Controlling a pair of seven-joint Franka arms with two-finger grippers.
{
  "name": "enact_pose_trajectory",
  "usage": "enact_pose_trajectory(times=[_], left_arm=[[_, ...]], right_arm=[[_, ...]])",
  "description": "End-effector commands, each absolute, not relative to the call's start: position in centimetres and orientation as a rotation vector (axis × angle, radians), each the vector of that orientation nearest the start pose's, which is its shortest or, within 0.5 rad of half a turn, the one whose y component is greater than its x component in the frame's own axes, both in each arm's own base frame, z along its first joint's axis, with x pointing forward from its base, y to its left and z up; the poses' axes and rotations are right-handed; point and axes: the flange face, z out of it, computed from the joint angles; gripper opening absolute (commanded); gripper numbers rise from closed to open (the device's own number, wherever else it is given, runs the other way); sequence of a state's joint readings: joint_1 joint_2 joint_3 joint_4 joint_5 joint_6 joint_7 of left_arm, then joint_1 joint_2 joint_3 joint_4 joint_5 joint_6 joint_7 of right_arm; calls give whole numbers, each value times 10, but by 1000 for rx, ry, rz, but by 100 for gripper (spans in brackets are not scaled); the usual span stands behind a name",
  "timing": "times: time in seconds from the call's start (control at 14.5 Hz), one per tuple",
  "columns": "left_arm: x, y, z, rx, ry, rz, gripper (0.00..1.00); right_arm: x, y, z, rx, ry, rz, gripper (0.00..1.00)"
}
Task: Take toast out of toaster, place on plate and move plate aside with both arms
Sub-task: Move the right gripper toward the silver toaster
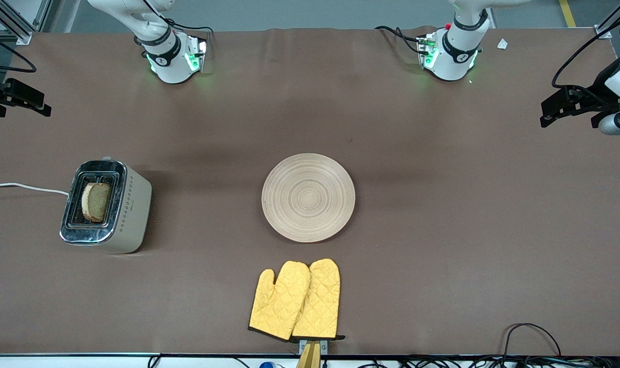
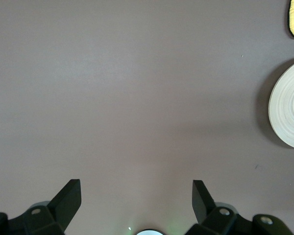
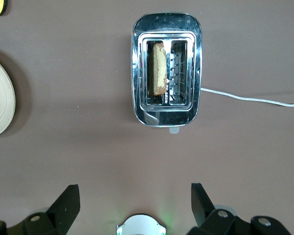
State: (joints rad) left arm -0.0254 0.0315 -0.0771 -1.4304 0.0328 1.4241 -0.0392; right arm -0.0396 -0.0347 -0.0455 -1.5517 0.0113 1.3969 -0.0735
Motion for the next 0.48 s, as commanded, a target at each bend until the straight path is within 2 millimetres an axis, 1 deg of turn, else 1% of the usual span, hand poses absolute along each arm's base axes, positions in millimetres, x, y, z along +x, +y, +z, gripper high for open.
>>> enact_pose_trajectory(times=[0.0,0.14,0.28,0.41], left_arm=[[550,-47,666,-3099,93,39,100],[551,-46,666,-3101,91,37,100],[551,-46,666,-3104,92,37,100],[551,-47,666,-3104,94,37,100]], right_arm=[[543,-51,588,-3114,17,201,100],[554,-55,547,-3117,42,187,100],[569,-58,508,-3114,48,225,100],[585,-75,472,-3113,80,228,100]])
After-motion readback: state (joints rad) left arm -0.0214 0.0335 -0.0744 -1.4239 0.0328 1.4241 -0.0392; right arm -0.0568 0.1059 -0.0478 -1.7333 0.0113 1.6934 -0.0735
